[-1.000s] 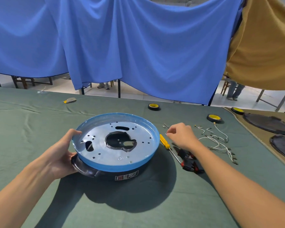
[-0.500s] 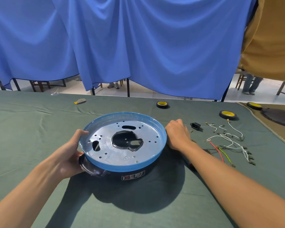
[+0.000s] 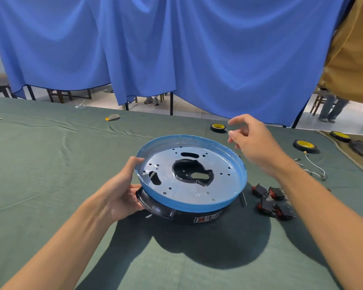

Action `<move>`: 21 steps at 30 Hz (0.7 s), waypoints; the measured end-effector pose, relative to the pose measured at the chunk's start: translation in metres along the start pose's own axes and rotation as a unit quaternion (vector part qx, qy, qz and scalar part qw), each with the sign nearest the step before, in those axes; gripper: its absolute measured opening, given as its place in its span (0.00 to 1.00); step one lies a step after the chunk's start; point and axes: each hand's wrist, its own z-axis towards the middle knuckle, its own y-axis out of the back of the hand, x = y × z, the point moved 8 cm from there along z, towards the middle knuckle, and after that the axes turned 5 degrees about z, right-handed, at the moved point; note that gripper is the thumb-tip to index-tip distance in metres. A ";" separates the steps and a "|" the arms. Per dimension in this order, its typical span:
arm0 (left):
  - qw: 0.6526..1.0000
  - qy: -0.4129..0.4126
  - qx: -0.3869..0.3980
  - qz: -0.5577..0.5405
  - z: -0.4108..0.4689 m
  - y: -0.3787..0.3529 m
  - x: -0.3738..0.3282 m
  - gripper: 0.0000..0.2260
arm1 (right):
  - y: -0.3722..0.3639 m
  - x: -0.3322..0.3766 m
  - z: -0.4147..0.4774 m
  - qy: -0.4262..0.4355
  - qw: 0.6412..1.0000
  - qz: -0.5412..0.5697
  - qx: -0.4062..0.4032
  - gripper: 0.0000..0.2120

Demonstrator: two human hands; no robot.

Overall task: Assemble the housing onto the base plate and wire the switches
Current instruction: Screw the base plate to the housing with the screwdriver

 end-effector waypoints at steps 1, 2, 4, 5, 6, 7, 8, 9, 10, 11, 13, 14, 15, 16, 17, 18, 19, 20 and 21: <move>1.000 0.002 0.007 0.000 0.000 -0.002 0.003 0.30 | -0.009 0.011 -0.004 0.015 0.999 0.001 0.037 0.10; 1.000 0.003 0.014 0.000 -0.001 -0.003 0.005 0.32 | -0.018 0.022 -0.008 0.030 0.997 -0.007 0.071 0.13; 1.000 0.003 0.031 0.001 -0.001 -0.004 0.008 0.36 | -0.037 0.043 -0.018 0.055 0.990 -0.040 0.126 0.16; 0.999 0.006 0.043 0.006 -0.001 -0.003 0.008 0.38 | -0.046 0.052 -0.024 0.063 0.985 -0.055 0.149 0.17; 0.998 0.010 0.058 0.015 -0.001 -0.003 0.008 0.39 | -0.055 0.060 -0.030 0.067 0.980 -0.067 0.174 0.17; 0.997 0.015 0.075 0.026 0.000 -0.003 0.007 0.40 | -0.065 0.066 -0.037 0.072 0.974 -0.076 0.199 0.17; 0.995 0.023 0.094 0.037 -0.001 -0.002 0.006 0.41 | -0.073 0.071 -0.042 0.076 0.969 -0.084 0.220 0.15; 0.992 0.030 0.112 0.045 0.000 -0.002 0.005 0.42 | -0.081 0.075 -0.047 0.080 0.964 -0.087 0.238 0.13; 0.990 0.037 0.128 0.051 0.000 -0.001 0.003 0.43 | -0.089 0.079 -0.052 0.085 0.961 -0.081 0.250 0.11; 0.988 0.042 0.138 0.053 0.002 0.000 0.002 0.43 | -0.095 0.083 -0.056 0.090 0.961 -0.071 0.253 0.10; 0.986 0.044 0.152 0.055 0.005 0.000 0.001 0.45 | -0.102 0.087 -0.059 0.099 0.965 -0.052 0.237 0.09; 0.985 0.043 0.157 0.055 0.006 0.000 0.001 0.47 | -0.105 0.089 -0.059 0.105 0.968 -0.047 0.224 0.10; 0.985 0.043 0.160 0.054 0.008 0.000 0.001 0.47 | -0.108 0.090 -0.059 0.107 0.969 -0.041 0.217 0.11; 0.984 0.043 0.163 0.053 0.009 0.000 0.001 0.47 | -0.111 0.090 -0.058 0.105 0.970 -0.033 0.215 0.13; 0.984 0.042 0.167 0.051 0.010 -0.001 0.002 0.45 | -0.116 0.090 -0.058 0.096 0.971 -0.022 0.220 0.15; 0.983 0.039 0.170 0.049 0.010 -0.001 0.002 0.43 | -0.122 0.090 -0.057 0.088 0.969 -0.019 0.229 0.17; 0.983 0.036 0.173 0.048 0.010 -0.002 0.001 0.41 | -0.127 0.089 -0.057 0.084 0.968 -0.028 0.234 0.18; 0.983 0.032 0.174 0.049 0.010 -0.002 0.001 0.40 | -0.131 0.089 -0.057 0.086 0.967 -0.054 0.232 0.19; 0.983 0.028 0.175 0.051 0.011 -0.002 0.001 0.38 | -0.135 0.088 -0.060 0.089 0.965 -0.074 0.234 0.19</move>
